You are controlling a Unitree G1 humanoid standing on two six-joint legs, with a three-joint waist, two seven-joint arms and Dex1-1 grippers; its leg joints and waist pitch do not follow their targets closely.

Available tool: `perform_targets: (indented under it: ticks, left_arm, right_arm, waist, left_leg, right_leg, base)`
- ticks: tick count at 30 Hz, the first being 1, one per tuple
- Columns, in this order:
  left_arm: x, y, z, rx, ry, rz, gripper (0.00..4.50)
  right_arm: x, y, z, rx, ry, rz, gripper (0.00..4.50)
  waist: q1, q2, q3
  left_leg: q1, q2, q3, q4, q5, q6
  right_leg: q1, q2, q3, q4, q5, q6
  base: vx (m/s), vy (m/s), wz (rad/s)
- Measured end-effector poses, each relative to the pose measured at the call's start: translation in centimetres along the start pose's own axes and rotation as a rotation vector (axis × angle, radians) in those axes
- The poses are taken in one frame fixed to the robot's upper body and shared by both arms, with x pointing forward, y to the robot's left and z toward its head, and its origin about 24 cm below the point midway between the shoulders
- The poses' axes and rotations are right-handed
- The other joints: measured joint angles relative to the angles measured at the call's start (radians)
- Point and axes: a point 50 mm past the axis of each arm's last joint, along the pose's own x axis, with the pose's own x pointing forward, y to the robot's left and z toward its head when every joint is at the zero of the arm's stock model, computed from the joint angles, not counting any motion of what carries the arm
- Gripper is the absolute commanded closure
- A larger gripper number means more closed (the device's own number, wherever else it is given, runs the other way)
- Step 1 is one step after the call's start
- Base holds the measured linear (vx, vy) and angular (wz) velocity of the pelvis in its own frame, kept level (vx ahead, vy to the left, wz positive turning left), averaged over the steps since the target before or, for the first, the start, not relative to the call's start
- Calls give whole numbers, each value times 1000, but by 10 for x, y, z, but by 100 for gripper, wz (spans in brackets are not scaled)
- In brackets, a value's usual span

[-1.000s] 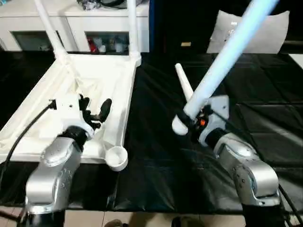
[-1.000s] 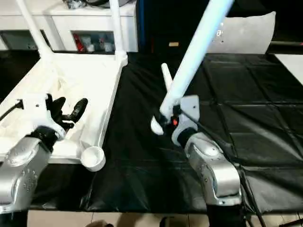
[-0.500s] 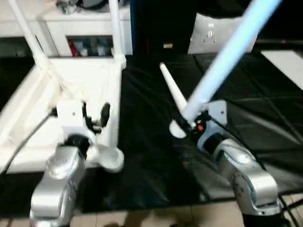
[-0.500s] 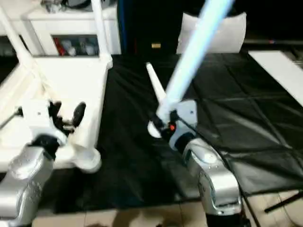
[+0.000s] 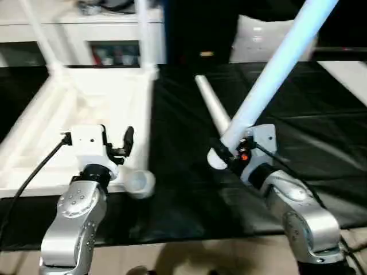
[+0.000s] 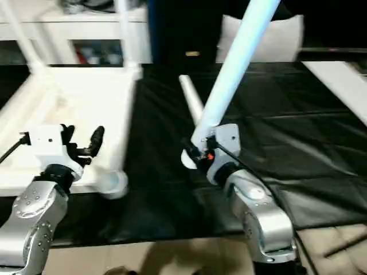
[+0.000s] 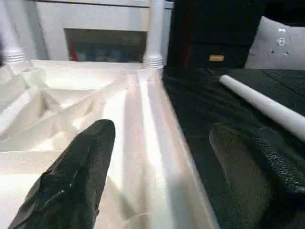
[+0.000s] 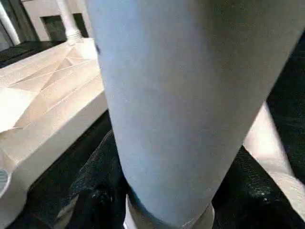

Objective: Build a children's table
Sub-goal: Pick table leg

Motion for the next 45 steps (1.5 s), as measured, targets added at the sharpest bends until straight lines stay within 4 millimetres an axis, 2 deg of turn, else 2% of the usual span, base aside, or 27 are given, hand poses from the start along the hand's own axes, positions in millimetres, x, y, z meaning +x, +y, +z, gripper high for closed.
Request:
perform_targets:
  ticks: [2,4,6,7,9,10,13,15,16,18,19,20,21,22,24,26,29,31,35,37,38,39,40,41,43,44,45]
  left_arm:
    - [0,1,0,3,1,5,86]
    - [-1,3,-2,11,8,16,86]
    - [-1,6,-1,17,7,29,86]
    - [-1,5,-1,24,6,27,86]
    - [-1,1,-2,39,11,15,86]
    - [0,-1,-2,51,15,5,86]
    - [0,-10,-4,66,21,-16,86]
    - [0,-11,-2,52,10,-16,86]
    - [0,-12,-1,44,5,-16,86]
    - [-1,-11,0,46,4,-11,86]
    - [-2,-9,-1,41,8,-1,86]
    - [-4,-7,-5,40,26,7,86]
    - [-6,-7,-8,42,37,7,86]
    - [-5,-11,-8,43,33,-9,86]
    - [-5,-12,-3,48,13,-15,86]
    - [-6,-9,-5,47,20,-1,86]
    - [-7,-10,-5,35,15,0,86]
    - [-6,-12,-2,31,3,-5,86]
    - [-7,-13,-1,30,-4,-9,86]
    - [-7,-13,-1,31,-3,-9,86]
    - [-7,-12,-1,32,0,-7,86]
    - [-7,-9,-2,34,2,4,86]
    - [-7,-8,-1,38,1,8,86]
    - [-7,-8,-1,38,0,7,86]
    - [-7,-10,-1,38,-2,-1,86]
    - [-7,-11,-1,36,-2,-12,86]
    - [-7,-12,-1,35,-3,-21,86]
  right_arm:
    - [-1,-2,2,-10,-29,-9,258]
    - [1,0,4,12,-42,3,258]
    - [0,0,6,19,-55,12,258]
    - [-1,-3,8,23,-64,1,258]
    - [-4,-11,13,30,-94,-21,258]
    - [-6,-14,12,38,-94,-36,258]
    - [-5,-14,10,53,-78,-51,258]
    - [-6,-11,9,61,-75,-34,258]
    - [-6,-11,8,64,-69,-33,258]
    - [-5,-8,8,70,-69,-13,258]
    - [-4,-6,10,61,-66,7,258]
    - [-5,-6,7,60,-52,19,258]
    - [-7,-7,3,63,-34,15,258]
    - [-10,-9,0,64,-21,6,258]
    - [-10,-11,-2,68,-11,0,258]
    - [-7,-5,-3,79,-5,26,258]
    - [-9,-7,-4,48,13,25,258]
    - [-10,-9,-4,40,19,19,258]
    - [-11,-11,-4,34,22,13,258]
    - [-10,-9,-4,34,20,23,258]
    - [-9,-7,-4,32,22,32,258]
    - [-8,-4,-4,28,22,47,258]
    - [-8,-3,-4,30,22,48,258]
    - [-8,-4,-3,30,18,47,258]
    - [-8,-5,-3,31,14,41,258]
    - [-9,-7,-2,28,9,28,258]
    - [-9,-9,-1,22,0,17,258]
  waist:
    - [9,4,0]
    - [-9,10,0]
    - [-27,9,0]
    - [-30,7,-1]
    - [-34,-9,1]
    - [-34,-6,4]
    - [-61,19,21]
    - [-67,26,22]
    - [-58,28,20]
    - [-43,-5,-1]
    - [-33,-27,-10]
    - [-28,-24,-6]
    - [-24,-23,0]
    - [-23,-6,5]
    - [-40,3,13]
    - [-61,-5,16]
    - [-62,-8,17]
    - [-64,-9,23]
    - [-74,17,48]
    - [-87,20,53]
    - [-93,18,55]
    - [-103,10,53]
    - [-110,10,51]
    - [-111,8,50]
    - [-111,0,49]
    - [-110,-22,46]
    - [-109,-41,43]
  left_leg:
    - [-3,-21,6,12,-13,20]
    - [0,-40,18,1,-10,53]
    - [1,-59,30,-9,-5,78]
    - [0,-68,39,-14,-1,87]
    - [-6,-99,64,-26,4,91]
    - [-6,-100,68,-30,7,90]
    - [0,-84,22,-2,0,86]
    - [-9,-71,9,-18,6,76]
    - [-20,-64,10,-35,12,65]
    - [-39,-83,18,-69,28,38]
    - [-50,-100,17,-79,34,3]
    - [-57,-110,-28,-19,14,-44]
    - [-48,-101,-62,20,15,-45]
    - [-21,-78,-76,15,-11,-34]
    - [-16,-66,-69,3,-8,-11]
    - [-17,-56,-70,-6,1,-5]
    - [-4,-56,-57,-22,5,-6]
    - [-1,-57,-56,-34,5,-5]
    - [2,-14,-60,23,-44,27]
    - [10,-32,-74,14,-34,22]
    - [17,-57,-90,4,-30,28]
    - [25,-81,-103,0,-35,38]
    - [38,-96,-108,-2,-42,49]
    - [48,-105,-104,-3,-47,57]
    - [70,-125,-89,-7,-62,60]
    - [82,-143,-74,-13,-69,57]
    - [86,-162,-67,-12,-77,56]
  right_leg:
    - [3,-17,7,-9,1,11]
    - [-3,-17,10,-7,-20,-30]
    - [-26,-9,-28,101,-59,-54]
    - [-21,3,-46,110,-63,-47]
    - [8,21,-37,75,-77,-39]
    - [7,17,-33,65,-70,-35]
    - [41,40,-59,32,-71,-22]
    - [34,56,-57,135,-98,-11]
    - [43,56,-67,148,-96,-16]
    - [73,34,-55,66,-109,-35]
    - [59,13,-47,57,-134,-15]
    - [55,3,-50,65,-133,-18]
    - [60,9,-53,67,-133,-19]
    - [65,16,-57,67,-131,-21]
    - [64,24,-58,60,-119,-27]
    - [64,32,-62,44,-97,-36]
    - [68,28,-59,37,-93,-37]
    - [85,18,-77,21,-99,-27]
    - [178,-1,-188,-33,-110,-9]
    - [197,6,-181,-36,-137,-1]
    - [185,21,-146,-14,-160,-16]
    - [157,42,-79,50,-175,-33]
    - [125,60,-42,108,-173,-29]
    - [96,61,-31,127,-168,-21]
    - [36,50,-8,125,-146,4]
    - [8,34,12,80,-115,4]
    - [9,17,29,42,-47,-2]
  base:
    - [11,227,2]
    - [-1,244,8]
    - [-12,235,8]
    - [-49,169,-6]
    - [-60,152,-10]
    - [-88,100,-10]
    - [-106,79,-8]
    - [-105,48,3]
    - [-92,-25,12]
    - [-112,-67,-1]
    - [-15,-128,-20]
    - [29,-87,-14]
    - [39,-121,-33]
    - [0,0,0]
    - [-31,6,-5]
    - [-61,4,-17]
    - [0,0,0]
    - [0,-5,11]
    - [47,30,42]
    - [155,86,61]
    - [196,96,61]
    - [221,88,54]
    - [188,50,44]
    - [188,50,44]
    - [156,4,14]
    - [149,-18,5]
    - [155,-93,3]
